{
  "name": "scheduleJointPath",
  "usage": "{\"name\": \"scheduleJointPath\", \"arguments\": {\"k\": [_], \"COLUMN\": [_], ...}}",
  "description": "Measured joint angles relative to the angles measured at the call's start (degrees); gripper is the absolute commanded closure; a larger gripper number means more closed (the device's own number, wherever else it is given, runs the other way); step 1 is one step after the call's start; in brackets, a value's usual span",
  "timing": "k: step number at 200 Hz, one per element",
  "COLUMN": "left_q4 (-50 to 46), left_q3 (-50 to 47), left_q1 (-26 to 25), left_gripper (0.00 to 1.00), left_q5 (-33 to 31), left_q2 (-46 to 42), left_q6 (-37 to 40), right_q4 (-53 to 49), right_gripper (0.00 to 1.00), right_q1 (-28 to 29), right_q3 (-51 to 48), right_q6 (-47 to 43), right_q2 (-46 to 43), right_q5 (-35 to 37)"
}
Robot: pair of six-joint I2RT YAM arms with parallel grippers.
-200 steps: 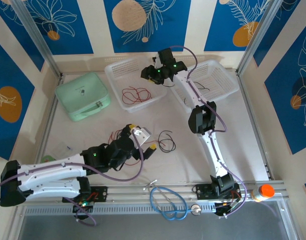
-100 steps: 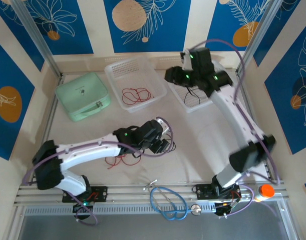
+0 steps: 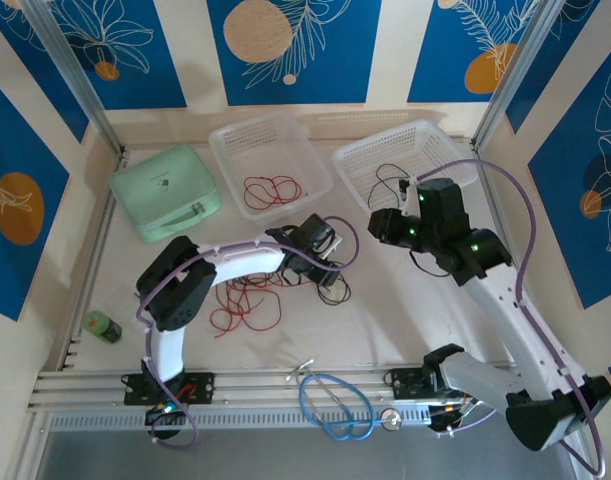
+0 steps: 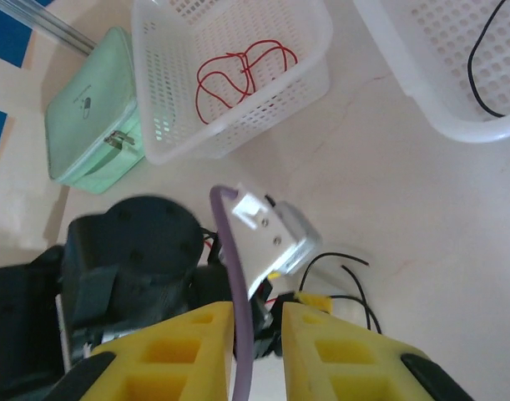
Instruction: Untangle the cables
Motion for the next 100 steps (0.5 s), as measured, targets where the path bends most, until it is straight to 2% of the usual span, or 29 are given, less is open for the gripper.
{"name": "scheduleJointPath", "arguments": {"k": [64, 83, 100], "left_q4": [-1.4, -1.6, -1.5], "left_q3": [4.4, 4.5, 5.0], "left_q1": [0.3, 0.3, 0.3], "left_gripper": [0.45, 0.57, 0.77], "left_q5": [-2.5, -3.5, -3.9], "left_q2": [4.9, 6.1, 6.3], "left_q6": [4.3, 5.3, 5.3], "right_q4": [-0.2, -0.2, -0.2], "right_gripper": [0.8, 0.81, 0.82], "right_q1": [0.0, 0.0, 0.0], "right_q3": [-2.4, -2.7, -3.3], "right_q6": [1.9, 2.4, 3.0], "right_q2": [-2.1, -2.2, -2.8], "right_q5": [0.3, 0.3, 0.3]}}
